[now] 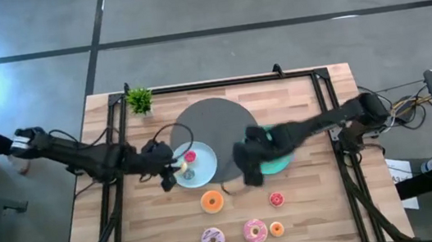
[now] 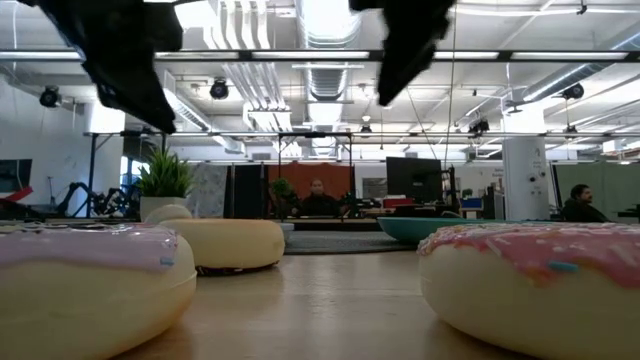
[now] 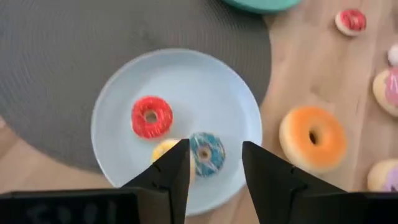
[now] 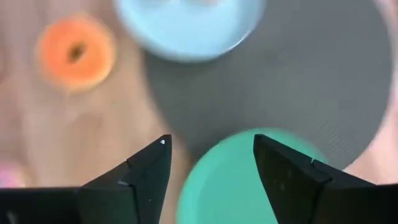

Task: Pick & Place donuts
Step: Put the small dark orange donut on the light blue plate

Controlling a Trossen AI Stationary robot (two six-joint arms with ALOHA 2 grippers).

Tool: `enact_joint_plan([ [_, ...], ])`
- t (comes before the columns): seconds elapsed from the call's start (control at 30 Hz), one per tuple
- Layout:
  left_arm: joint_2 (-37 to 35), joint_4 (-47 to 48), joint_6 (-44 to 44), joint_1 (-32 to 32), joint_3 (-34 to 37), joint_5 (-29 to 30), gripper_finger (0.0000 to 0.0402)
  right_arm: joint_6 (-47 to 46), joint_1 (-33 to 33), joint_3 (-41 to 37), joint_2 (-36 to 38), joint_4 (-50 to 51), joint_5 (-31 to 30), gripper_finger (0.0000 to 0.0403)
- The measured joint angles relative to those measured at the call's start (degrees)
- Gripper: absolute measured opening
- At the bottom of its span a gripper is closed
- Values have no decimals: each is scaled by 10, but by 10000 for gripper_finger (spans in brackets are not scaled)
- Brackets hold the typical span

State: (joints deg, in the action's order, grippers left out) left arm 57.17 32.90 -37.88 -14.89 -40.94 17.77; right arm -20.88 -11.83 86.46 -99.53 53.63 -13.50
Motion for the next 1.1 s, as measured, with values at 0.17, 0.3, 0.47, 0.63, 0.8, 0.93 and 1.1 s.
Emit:
enact_joint_plan([
  [0.17, 5, 1, -42, -56, 9, 33, 121, -21, -82, -81, 43, 3, 22, 209],
  [0.3, 15, 3, -42, -69, 9, 33, 121, -22, -160, -135, 57, -3, 41, 207],
  [0.47, 20, 2, -27, -69, 9, 34, 121, -14, -232, -179, 57, -59, 61, 213],
  [0.63, 20, 2, -27, -69, 9, 34, 121, -54, -255, -211, 56, -106, 52, 219],
  [0.8, 20, 2, -27, -69, 9, 34, 121, -88, -256, -235, 28, -116, 66, 216],
  [0.93, 20, 2, -32, -69, 9, 33, 121, -89, -257, -238, -4, -136, 65, 211],
  [1.1, 20, 2, -42, -69, 9, 33, 121, -91, -258, -222, -29, -136, 61, 204],
])
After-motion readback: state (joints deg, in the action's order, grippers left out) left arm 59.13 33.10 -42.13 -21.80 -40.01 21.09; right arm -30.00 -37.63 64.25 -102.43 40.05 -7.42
